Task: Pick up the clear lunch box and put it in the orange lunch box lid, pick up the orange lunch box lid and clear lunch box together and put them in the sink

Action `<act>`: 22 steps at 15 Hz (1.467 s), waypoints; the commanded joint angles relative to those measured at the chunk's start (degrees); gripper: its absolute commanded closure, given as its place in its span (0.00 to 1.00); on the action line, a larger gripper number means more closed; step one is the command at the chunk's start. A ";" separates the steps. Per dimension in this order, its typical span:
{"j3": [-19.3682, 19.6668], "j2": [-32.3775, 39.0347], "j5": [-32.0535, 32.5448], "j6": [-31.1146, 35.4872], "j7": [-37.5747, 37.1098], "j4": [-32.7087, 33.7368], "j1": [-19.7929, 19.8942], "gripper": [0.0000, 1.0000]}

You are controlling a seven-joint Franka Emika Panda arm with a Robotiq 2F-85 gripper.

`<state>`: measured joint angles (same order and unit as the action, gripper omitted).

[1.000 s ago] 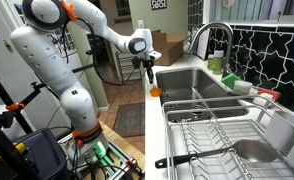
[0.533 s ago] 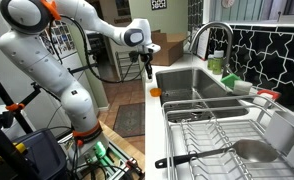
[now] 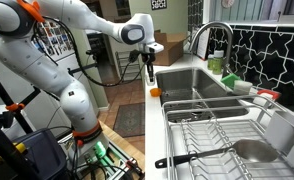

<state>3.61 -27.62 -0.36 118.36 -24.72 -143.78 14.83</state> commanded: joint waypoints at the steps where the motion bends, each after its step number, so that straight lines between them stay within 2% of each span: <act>1: 0.30 0.24 2.48 1.66 -0.24 -2.49 1.37 0.97; 4: 0.38 0.49 3.87 3.73 -0.65 -3.50 2.15 0.97; 9: 0.65 1.42 1.94 9.11 -0.77 -4.62 1.86 0.97; 22: 0.33 5.42 0.60 8.83 -0.83 -4.56 0.35 0.97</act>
<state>3.80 -22.96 1.31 126.48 -24.82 -147.78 16.15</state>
